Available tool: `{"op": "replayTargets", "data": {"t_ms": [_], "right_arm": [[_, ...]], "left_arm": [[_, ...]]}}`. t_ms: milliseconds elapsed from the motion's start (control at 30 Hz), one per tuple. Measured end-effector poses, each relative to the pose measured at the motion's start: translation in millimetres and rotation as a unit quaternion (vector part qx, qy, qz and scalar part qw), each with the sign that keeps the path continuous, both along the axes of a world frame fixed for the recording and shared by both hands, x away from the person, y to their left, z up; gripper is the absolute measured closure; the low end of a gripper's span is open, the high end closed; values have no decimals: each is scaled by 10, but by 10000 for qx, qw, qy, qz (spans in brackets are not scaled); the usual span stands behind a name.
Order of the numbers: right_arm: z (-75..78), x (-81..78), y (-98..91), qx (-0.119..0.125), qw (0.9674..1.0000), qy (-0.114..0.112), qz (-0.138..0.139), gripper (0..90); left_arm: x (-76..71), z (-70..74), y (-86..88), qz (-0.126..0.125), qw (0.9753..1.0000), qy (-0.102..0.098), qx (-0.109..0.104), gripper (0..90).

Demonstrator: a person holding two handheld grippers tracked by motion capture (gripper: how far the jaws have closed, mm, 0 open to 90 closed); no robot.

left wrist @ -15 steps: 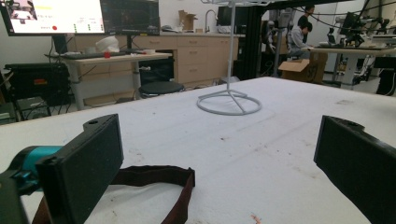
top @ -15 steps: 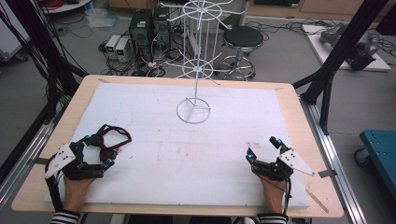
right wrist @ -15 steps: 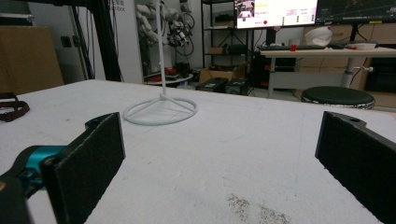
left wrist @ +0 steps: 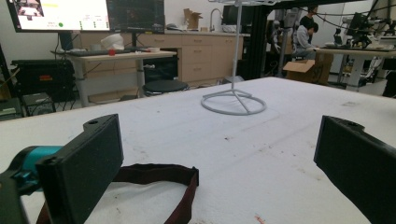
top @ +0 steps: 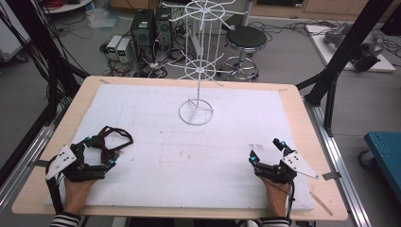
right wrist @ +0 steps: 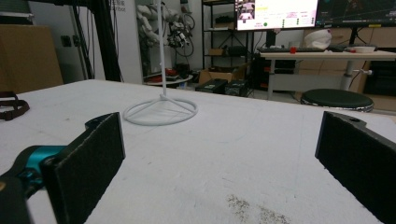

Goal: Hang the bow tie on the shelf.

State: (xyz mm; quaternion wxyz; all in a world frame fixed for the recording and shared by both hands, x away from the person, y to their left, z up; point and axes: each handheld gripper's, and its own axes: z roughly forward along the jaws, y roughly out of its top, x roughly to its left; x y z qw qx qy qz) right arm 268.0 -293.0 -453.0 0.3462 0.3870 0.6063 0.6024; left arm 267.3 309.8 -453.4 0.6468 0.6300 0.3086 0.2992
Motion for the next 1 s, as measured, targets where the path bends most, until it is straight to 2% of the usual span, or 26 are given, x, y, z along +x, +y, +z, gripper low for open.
{"op": "replayTargets", "data": {"t_ms": [167,300,400,467,533,700,800,900,1000], "right_arm": [[0,0,1,-8,10000,-3,1,7],[0,4,1,-48,10000,-35,7,7],[1,0,1,-20,10000,-1,1,7],[0,1,-1,5,10000,-1,8,7],[0,4,-3,-5,10000,-18,3,7],[0,1,-1,-2,10000,0,9,7],[0,0,0,-1,10000,0,10,7],[0,1,-1,-2,10000,-2,10,7],[0,1,0,2,10000,1,12,7]], "left_arm": [[5,9,7,57,9999,89,5,18],[2,36,21,123,9995,232,152,18],[0,93,35,231,9987,362,266,18],[5,143,45,268,9979,418,418,18],[14,198,54,253,9974,475,478,18],[39,320,79,215,9954,635,680,18],[48,373,101,210,9933,782,824,18],[61,406,132,222,9914,968,847,18],[81,437,160,251,9895,1046,968,18]]}}
